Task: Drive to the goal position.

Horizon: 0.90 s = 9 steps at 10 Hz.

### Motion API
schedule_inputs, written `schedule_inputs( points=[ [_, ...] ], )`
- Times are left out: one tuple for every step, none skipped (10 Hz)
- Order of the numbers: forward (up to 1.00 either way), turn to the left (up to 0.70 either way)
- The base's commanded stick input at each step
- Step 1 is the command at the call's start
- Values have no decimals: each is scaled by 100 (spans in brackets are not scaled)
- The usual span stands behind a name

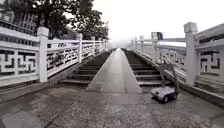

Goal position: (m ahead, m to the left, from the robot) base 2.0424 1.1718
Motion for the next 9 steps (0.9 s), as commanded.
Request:
schedule_inputs(
  points=[
    [3, 1],
    [3, 1],
    [3, 1],
    [3, 1],
    [3, 1],
    [3, 1],
    [3, 1],
    [3, 1],
    [3, 1]
  ],
)
